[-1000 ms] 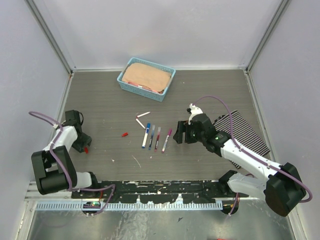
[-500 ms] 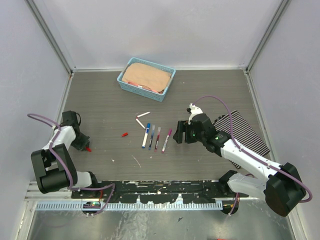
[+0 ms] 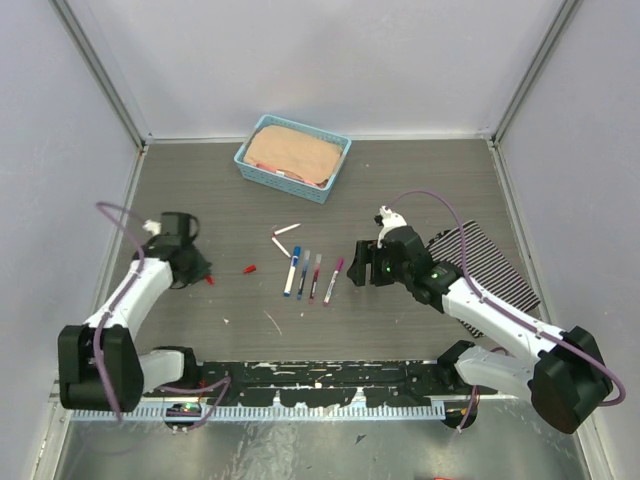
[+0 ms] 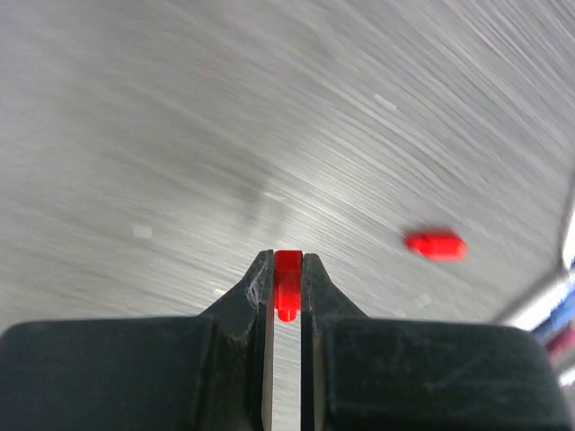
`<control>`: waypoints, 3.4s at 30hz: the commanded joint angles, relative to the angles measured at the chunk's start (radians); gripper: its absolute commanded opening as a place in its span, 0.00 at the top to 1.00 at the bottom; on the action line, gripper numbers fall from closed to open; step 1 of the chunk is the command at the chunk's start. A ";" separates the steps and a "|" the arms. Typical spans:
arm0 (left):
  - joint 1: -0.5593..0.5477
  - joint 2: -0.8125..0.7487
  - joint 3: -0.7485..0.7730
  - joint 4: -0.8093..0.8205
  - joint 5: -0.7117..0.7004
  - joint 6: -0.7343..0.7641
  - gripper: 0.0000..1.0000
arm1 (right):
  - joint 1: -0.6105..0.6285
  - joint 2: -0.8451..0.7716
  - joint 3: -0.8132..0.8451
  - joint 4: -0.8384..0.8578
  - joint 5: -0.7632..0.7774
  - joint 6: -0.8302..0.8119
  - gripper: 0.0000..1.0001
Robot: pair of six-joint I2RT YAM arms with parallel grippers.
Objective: Insert the pens into the pen caps
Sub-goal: Place the pen cap at the center of the board, then pick up the pen from the center of the board.
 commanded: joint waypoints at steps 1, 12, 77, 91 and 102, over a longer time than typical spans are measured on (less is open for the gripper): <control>-0.330 0.022 0.046 0.069 -0.022 0.009 0.86 | -0.003 -0.041 0.074 -0.018 0.037 0.003 0.24; -0.692 0.268 0.127 0.123 -0.043 0.119 0.82 | -0.003 -0.090 0.138 -0.139 0.081 0.060 0.24; -0.448 1.023 1.060 -0.191 0.380 1.083 0.55 | -0.002 -0.187 0.226 -0.431 0.086 0.105 0.25; -0.448 0.984 1.024 -0.134 0.363 1.087 0.84 | -0.002 -0.203 0.224 -0.438 0.090 0.111 0.25; -0.451 0.665 0.948 0.066 0.228 0.829 0.98 | -0.002 -0.290 0.278 -0.419 0.193 0.133 0.25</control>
